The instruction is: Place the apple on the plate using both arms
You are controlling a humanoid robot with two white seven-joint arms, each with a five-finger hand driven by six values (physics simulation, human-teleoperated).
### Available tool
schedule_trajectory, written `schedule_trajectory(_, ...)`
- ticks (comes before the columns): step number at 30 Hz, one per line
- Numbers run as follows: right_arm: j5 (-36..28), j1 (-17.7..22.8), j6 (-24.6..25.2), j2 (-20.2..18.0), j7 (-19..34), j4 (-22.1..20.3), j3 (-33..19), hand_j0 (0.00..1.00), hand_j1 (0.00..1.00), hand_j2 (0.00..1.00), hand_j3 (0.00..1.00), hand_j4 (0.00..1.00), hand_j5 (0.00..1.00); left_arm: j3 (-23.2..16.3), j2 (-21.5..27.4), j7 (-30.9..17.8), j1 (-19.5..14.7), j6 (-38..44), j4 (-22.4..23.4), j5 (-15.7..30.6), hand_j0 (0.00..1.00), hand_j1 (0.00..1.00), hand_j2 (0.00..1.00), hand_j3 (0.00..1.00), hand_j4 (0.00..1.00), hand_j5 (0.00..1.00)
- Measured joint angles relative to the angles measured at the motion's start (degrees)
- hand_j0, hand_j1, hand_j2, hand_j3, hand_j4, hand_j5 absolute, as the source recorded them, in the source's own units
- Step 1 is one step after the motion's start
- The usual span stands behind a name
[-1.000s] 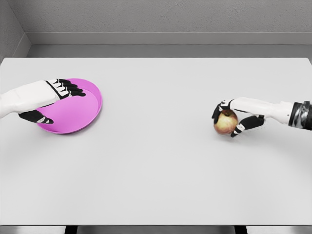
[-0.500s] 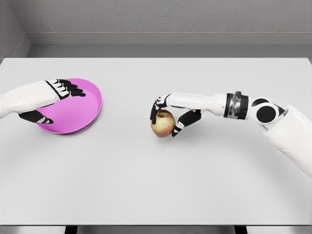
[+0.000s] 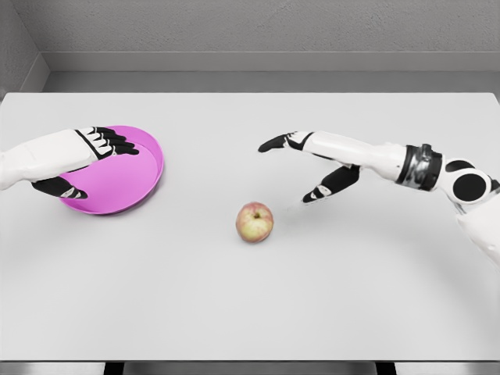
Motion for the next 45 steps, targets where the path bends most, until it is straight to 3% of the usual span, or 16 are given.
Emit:
schedule_trajectory(3,-0.1,0.4,0.0,-2.0,0.0,0.0,-7.5,1.0,1.0,1.0,1.0,1.0,1.0,0.0,-1.4,-1.7,-0.1,0.0,0.0,-0.4,1.0,1.0,1.0,1.0,1.0,1.0)
schedule_trajectory(6,0.0,0.4,0.0,-3.0,0.0,-0.1,-11.6,1.0,1.0,1.0,1.0,1.0,1.0,0.1,-5.7,-5.7,-1.7,0.0,0.0,-0.6,1.0,1.0,1.0,1.0,1.0,1.0)
schedule_trajectory(9,0.2,1.5,0.0,-3.4,0.0,-0.1,-13.3,1.0,1.0,1.0,1.0,1.0,1.0,-0.7,-12.6,-12.1,-8.9,0.0,0.0,-0.5,1.0,1.0,1.0,1.0,1.0,1.0)
schedule_trajectory(10,0.4,1.8,0.0,-3.4,0.0,-0.1,-13.7,1.0,1.0,1.0,1.0,1.0,1.0,-1.6,-14.4,-13.3,-11.8,0.0,0.0,-0.4,1.0,1.0,1.0,1.0,1.0,1.0)
schedule_trajectory(14,4.1,2.3,0.0,-3.4,0.0,-0.1,-15.6,1.0,1.0,1.0,1.0,1.0,1.0,-7.2,-23.7,-16.2,-17.0,0.0,0.0,-0.5,1.0,1.0,1.0,1.0,1.0,1.0)
schedule_trajectory(16,5.0,2.3,0.0,-3.4,0.0,-0.1,-16.4,1.0,1.0,1.0,1.0,1.0,1.0,-10.9,-28.0,-17.5,-17.1,0.0,0.0,-1.7,1.0,1.0,1.0,1.0,1.0,1.0)
schedule_trajectory(19,5.7,2.8,0.0,-3.5,0.0,0.0,-17.1,1.0,1.0,1.0,1.0,1.0,1.0,-13.4,-31.7,-18.5,-17.7,-0.1,-0.1,-5.6,1.0,1.0,1.0,1.0,1.0,1.0)
schedule_trajectory(29,7.1,3.2,0.0,-3.4,0.0,0.4,-17.6,1.0,1.0,1.0,1.0,1.0,1.0,-18.5,-31.8,-20.9,-18.5,-0.1,-0.2,-10.7,1.0,1.0,1.0,1.0,1.0,1.0)
schedule_trajectory(35,8.0,3.7,0.0,-3.5,0.0,0.5,-18.3,1.0,1.0,1.0,1.0,1.0,1.0,-19.7,-31.4,-21.1,-18.5,-0.1,-0.2,-11.3,0.93,0.93,0.93,0.93,0.93,0.93)
schedule_trajectory(45,8.1,4.0,0.0,-3.6,0.0,0.5,-18.5,1.0,1.0,1.0,1.0,1.0,1.0,-21.0,-31.5,-21.1,-18.5,-0.1,-0.7,-11.3,0.93,0.93,0.93,0.93,0.93,0.93)
